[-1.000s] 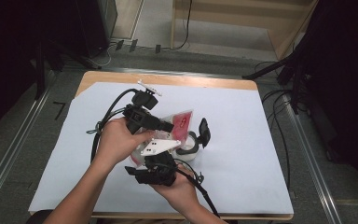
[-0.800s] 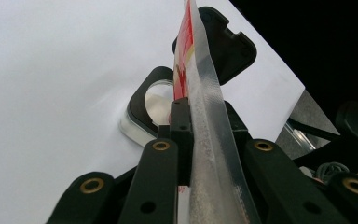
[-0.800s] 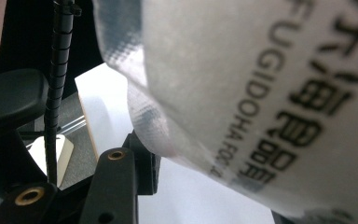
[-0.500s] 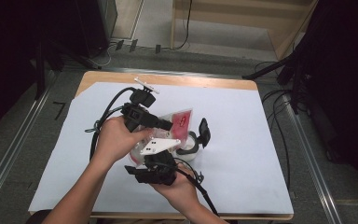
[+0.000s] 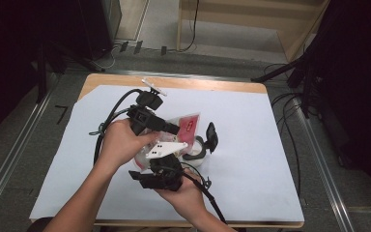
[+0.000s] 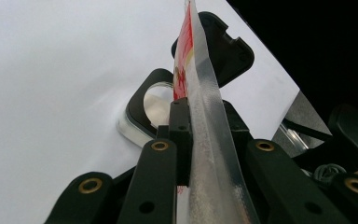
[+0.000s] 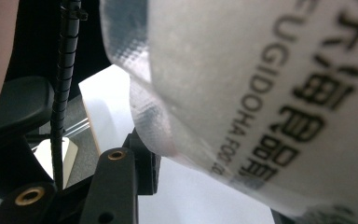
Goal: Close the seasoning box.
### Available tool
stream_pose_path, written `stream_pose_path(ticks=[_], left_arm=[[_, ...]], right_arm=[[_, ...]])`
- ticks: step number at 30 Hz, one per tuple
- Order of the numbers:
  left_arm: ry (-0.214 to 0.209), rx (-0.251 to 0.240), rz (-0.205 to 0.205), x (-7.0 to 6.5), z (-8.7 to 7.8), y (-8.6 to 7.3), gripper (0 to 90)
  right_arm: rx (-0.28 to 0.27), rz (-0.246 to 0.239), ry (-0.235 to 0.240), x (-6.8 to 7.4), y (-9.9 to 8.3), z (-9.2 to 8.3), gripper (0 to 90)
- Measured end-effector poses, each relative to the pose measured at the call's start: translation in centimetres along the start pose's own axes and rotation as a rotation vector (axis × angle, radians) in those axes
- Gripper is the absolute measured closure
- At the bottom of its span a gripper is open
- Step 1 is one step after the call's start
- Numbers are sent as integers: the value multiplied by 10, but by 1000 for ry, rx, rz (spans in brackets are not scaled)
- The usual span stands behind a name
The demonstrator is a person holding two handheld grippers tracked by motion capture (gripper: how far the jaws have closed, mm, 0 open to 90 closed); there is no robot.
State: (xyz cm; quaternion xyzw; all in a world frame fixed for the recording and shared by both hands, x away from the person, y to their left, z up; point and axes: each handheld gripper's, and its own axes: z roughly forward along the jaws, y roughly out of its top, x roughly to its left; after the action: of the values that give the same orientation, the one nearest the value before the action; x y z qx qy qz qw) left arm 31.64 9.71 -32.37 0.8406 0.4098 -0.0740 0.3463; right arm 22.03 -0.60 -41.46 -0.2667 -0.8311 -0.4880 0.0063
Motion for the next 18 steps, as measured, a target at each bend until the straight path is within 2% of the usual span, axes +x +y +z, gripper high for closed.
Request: stream_pose_path(ticks=[11, 18], left_arm=[[12, -7, 13, -3, 1, 2, 800], [17, -16, 20, -4, -4, 4, 798]], right_arm=[[-14, 19, -4, 0, -1, 1, 570], [-19, 12, -3, 0, 4, -1, 569]])
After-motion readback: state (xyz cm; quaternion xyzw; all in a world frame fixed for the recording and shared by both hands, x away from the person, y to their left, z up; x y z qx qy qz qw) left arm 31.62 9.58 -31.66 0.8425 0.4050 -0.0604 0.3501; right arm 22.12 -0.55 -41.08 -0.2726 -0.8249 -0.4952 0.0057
